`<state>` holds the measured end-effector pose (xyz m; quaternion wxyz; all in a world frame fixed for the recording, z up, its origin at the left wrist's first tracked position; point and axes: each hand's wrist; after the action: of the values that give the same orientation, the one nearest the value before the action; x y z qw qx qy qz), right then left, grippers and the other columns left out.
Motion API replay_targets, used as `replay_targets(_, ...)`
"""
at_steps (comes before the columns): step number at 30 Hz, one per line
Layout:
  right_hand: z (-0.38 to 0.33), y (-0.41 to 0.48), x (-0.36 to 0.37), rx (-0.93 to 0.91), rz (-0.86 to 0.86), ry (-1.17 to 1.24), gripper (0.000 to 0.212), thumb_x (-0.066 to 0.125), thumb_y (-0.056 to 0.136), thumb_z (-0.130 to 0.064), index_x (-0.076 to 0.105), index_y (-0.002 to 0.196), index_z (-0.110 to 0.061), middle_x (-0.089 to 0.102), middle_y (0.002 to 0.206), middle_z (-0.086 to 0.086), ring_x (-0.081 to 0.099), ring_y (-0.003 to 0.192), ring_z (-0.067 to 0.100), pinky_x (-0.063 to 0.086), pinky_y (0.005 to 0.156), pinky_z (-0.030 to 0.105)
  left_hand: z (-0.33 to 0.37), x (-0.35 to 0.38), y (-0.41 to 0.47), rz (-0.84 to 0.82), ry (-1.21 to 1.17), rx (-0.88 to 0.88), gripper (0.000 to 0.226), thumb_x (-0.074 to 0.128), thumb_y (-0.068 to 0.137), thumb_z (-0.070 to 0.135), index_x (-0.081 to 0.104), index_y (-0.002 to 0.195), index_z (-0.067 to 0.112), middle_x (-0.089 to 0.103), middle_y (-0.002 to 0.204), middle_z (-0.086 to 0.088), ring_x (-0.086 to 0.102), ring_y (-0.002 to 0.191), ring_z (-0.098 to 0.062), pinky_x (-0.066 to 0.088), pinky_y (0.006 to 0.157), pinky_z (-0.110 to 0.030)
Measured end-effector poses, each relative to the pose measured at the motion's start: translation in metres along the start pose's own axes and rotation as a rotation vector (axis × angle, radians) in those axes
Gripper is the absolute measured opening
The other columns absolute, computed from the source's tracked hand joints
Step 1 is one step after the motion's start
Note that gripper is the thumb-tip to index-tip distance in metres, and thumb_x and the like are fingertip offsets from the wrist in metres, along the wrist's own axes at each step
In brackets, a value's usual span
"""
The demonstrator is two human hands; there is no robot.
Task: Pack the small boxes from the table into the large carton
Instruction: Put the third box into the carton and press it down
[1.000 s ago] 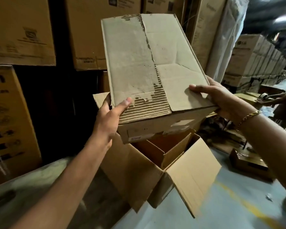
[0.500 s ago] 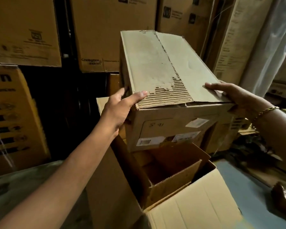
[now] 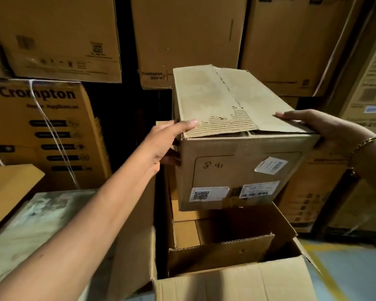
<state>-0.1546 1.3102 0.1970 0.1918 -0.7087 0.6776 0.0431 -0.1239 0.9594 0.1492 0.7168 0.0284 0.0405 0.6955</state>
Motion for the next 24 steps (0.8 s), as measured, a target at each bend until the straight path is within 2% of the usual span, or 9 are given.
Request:
replay_targets(2, 0.001, 0.006, 0.001, 0.019, -0.037, 0.014, 0.057, 0.072, 0.076, -0.053, 0.068, 0.114, -0.011, 0.074, 0.103, 0.014, 0.069, 0.073, 0.028, 0.061, 0.059, 0.035, -0.002, 0.004, -0.005, 0.007, 0.031, -0.025, 0.047, 0.08, 0.069, 0.058, 0.077, 0.106, 0.03, 0.075, 0.111, 0.001, 0.069, 0.107, -0.025, 0.062, 0.078, -0.045)
replay_targets(4, 0.006, 0.01, 0.001, 0.025, -0.068, 0.033, 0.056, 0.073, 0.075, -0.051, 0.068, 0.114, -0.011, 0.075, 0.095, 0.011, 0.071, 0.066, 0.024, 0.06, 0.058, 0.033, -0.009, 0.007, -0.006, 0.021, 0.051, -0.043, 0.03, 0.075, 0.078, 0.051, 0.078, 0.101, 0.032, 0.077, 0.105, 0.001, 0.072, 0.1, -0.025, 0.063, 0.074, -0.042)
replay_targets(7, 0.015, 0.019, 0.002, -0.001, -0.094, 0.034, 0.058, 0.076, 0.071, -0.05, 0.069, 0.114, -0.012, 0.076, 0.093, 0.007, 0.07, 0.064, 0.021, 0.059, 0.059, 0.031, -0.016, 0.01, -0.011, 0.041, 0.05, -0.079, 0.03, 0.076, 0.077, 0.052, 0.078, 0.101, 0.034, 0.076, 0.107, -0.002, 0.072, 0.1, -0.028, 0.06, 0.081, -0.054)
replay_targets(10, 0.022, 0.025, 0.005, 0.003, -0.104, 0.059, 0.045, 0.074, 0.078, -0.045, 0.07, 0.109, -0.013, 0.076, 0.086, 0.006, 0.069, 0.059, 0.019, 0.059, 0.054, 0.029, -0.025, 0.012, -0.012, 0.062, 0.062, -0.105, 0.032, 0.076, 0.075, 0.054, 0.079, 0.1, 0.034, 0.076, 0.108, 0.001, 0.071, 0.101, -0.026, 0.059, 0.081, -0.057)
replay_targets(18, 0.049, 0.044, 0.014, 0.025, -0.139, 0.045, 0.05, 0.076, 0.076, -0.049, 0.071, 0.111, -0.014, 0.075, 0.094, 0.009, 0.068, 0.068, 0.022, 0.055, 0.066, 0.032, -0.044, 0.011, -0.01, 0.075, 0.068, -0.168, 0.029, 0.075, 0.077, 0.051, 0.079, 0.099, 0.034, 0.074, 0.113, 0.003, 0.065, 0.111, -0.026, 0.06, 0.08, -0.054)
replay_targets(20, 0.057, 0.048, 0.019, 0.032, -0.156, 0.061, 0.048, 0.076, 0.076, -0.049, 0.07, 0.108, -0.014, 0.076, 0.091, 0.009, 0.068, 0.066, 0.023, 0.055, 0.064, 0.032, -0.05, 0.009, -0.009, 0.083, 0.081, -0.188, 0.031, 0.075, 0.075, 0.053, 0.079, 0.099, 0.033, 0.073, 0.115, 0.003, 0.061, 0.115, -0.025, 0.061, 0.08, -0.053)
replay_targets(24, 0.072, 0.058, 0.027, 0.072, -0.178, 0.04, 0.054, 0.076, 0.078, -0.051, 0.069, 0.115, -0.013, 0.075, 0.1, 0.012, 0.068, 0.07, 0.025, 0.057, 0.065, 0.033, -0.065, 0.004, -0.008, 0.096, 0.052, -0.244, 0.028, 0.073, 0.081, 0.044, 0.079, 0.099, 0.024, 0.076, 0.105, -0.003, 0.068, 0.104, -0.025, 0.061, 0.068, -0.041)
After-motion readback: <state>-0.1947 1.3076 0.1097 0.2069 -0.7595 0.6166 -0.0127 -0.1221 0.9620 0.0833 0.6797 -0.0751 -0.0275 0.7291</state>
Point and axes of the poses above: each hand's wrist, its own y-axis towards the middle knuckle, its own x-axis out of the palm, z = x × y
